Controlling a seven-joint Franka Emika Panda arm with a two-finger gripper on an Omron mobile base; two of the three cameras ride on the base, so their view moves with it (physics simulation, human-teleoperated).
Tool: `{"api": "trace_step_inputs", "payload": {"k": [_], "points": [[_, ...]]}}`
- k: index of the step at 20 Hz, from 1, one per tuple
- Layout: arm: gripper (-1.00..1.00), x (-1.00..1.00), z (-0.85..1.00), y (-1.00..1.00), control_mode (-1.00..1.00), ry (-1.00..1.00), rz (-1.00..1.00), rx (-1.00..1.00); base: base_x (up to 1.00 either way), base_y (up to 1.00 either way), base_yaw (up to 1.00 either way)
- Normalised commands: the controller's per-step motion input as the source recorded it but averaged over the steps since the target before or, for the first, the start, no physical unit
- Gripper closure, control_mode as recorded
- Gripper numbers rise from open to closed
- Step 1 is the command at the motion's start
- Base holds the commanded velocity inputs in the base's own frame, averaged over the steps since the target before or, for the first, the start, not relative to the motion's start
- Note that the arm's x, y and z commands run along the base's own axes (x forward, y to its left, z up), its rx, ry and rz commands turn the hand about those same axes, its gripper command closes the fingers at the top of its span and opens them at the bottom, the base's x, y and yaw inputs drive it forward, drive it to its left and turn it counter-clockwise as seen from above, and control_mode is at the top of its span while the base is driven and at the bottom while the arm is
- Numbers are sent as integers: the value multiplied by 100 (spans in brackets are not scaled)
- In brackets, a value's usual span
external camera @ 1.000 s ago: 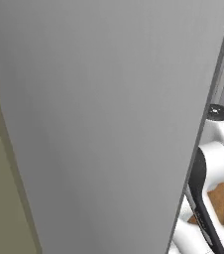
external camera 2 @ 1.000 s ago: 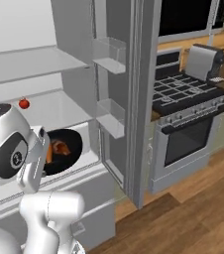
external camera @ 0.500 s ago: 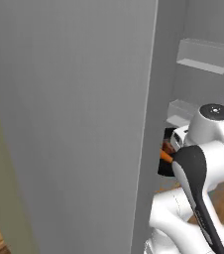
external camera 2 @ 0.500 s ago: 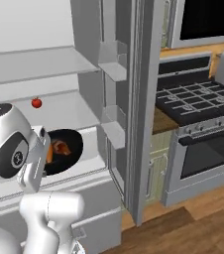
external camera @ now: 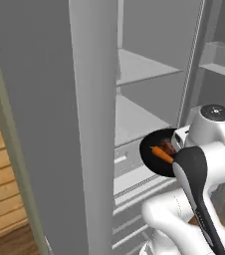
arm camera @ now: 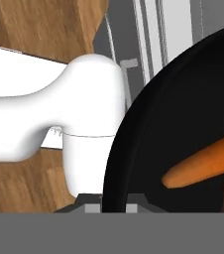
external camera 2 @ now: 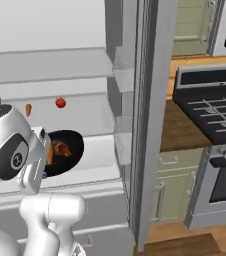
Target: Pick the chicken drumstick and carrot from their plates and place them in the bowl. Then put the bowl in the fridge.
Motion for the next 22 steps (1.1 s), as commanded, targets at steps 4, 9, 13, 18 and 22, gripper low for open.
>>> {"api": "trace_step_inputs", "payload": {"k": [4,9,13,18,22], "points": [[100,0,0,0,100,0,0,0,0,-7,51],[100,0,0,0,100,0,0,0,33,0,40],[100,0,0,0,100,0,0,0,33,-4,25],[100,0,0,0,100,0,0,0,10,-7,25],[100,0,0,0,100,0,0,0,1,-12,13]]}}
